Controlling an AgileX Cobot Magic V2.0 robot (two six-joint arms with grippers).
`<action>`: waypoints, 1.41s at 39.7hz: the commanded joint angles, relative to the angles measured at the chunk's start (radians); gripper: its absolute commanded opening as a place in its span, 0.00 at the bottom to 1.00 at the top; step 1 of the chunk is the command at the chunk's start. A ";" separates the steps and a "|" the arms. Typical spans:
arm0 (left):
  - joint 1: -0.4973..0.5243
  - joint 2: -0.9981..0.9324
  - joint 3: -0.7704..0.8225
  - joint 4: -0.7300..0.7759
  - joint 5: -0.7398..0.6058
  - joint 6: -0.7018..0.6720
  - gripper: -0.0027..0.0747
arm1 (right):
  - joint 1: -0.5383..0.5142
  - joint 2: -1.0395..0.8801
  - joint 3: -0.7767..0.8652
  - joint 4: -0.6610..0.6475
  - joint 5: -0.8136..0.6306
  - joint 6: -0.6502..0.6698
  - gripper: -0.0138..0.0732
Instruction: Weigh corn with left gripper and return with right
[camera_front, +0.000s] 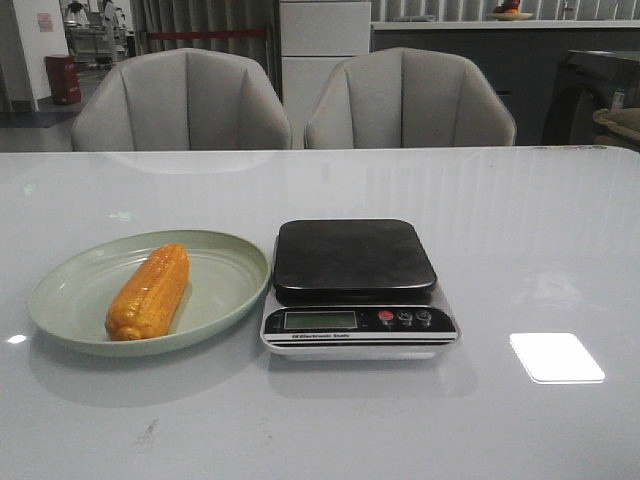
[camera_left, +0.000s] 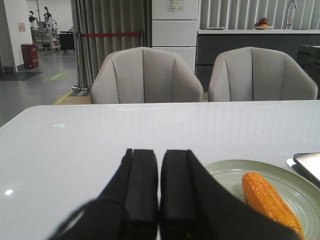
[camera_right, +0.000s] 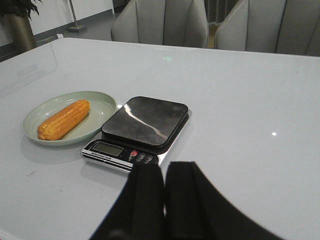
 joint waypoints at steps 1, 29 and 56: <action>0.001 -0.022 0.030 -0.002 -0.083 0.000 0.19 | -0.004 0.007 -0.024 -0.012 -0.079 -0.010 0.34; 0.001 -0.022 0.030 -0.002 -0.083 0.000 0.19 | -0.214 0.007 0.082 -0.014 -0.165 -0.010 0.34; 0.001 -0.022 0.030 -0.002 -0.083 0.000 0.19 | -0.415 0.007 0.271 -0.068 -0.442 -0.010 0.34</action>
